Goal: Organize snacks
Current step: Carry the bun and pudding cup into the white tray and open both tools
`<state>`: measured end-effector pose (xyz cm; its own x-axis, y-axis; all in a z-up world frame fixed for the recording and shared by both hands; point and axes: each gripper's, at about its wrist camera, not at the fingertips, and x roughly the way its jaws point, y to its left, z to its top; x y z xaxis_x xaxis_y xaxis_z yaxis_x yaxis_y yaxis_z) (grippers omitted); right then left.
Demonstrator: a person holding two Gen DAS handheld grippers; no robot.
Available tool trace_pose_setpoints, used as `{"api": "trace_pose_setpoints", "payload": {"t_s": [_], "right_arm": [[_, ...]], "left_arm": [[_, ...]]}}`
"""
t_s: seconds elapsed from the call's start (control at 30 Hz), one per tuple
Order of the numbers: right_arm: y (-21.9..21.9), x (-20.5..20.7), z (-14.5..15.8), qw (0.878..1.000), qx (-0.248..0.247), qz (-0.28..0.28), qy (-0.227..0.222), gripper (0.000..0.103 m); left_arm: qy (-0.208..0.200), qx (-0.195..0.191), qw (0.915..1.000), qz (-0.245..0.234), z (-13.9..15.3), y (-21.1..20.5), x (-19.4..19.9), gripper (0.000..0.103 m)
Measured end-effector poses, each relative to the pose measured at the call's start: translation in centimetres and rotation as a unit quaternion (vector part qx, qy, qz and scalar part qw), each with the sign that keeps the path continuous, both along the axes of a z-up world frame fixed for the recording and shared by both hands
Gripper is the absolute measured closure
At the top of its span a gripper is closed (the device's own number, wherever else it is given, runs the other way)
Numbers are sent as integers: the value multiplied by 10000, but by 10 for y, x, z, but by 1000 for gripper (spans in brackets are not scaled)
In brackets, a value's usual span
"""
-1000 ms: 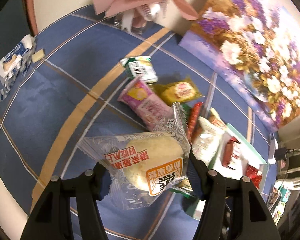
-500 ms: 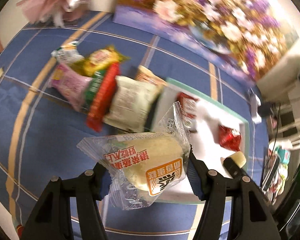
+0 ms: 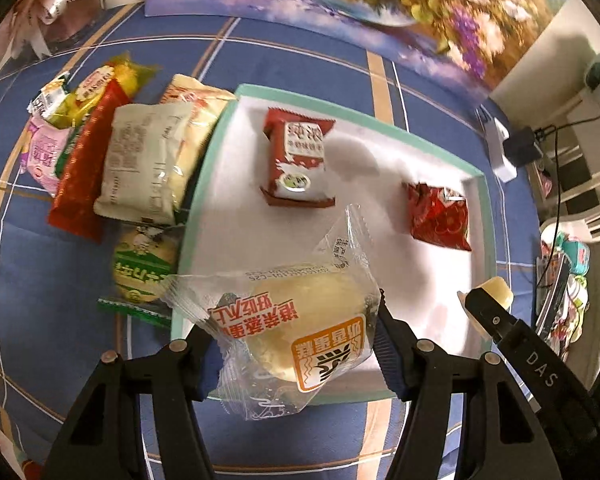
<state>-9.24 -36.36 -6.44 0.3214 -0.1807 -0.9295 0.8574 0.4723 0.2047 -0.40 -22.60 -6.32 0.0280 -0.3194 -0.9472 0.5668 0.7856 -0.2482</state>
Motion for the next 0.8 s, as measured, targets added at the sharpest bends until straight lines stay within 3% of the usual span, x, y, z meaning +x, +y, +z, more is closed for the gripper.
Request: {"api": "trace_pose_setpoints", "payload": {"t_s": [0.23,0.37,0.53,0.8], "right_arm": [[2,4,-2,10000,22,67,32,63],[2,4,-3,9999,77,78,72,63],[2,5,-6,9998,128,91,118,63],[3,8,-9,9996,179,165,140,59]], "left_arm": [[51,23,9999,-121,-4,-6,-4,36],[13,54,9999,-86,-5,-6,-2,25],[-68,42,10000,-18,-1,-2,2,25],[-567,153,9977,344,15,16,15,18]]}}
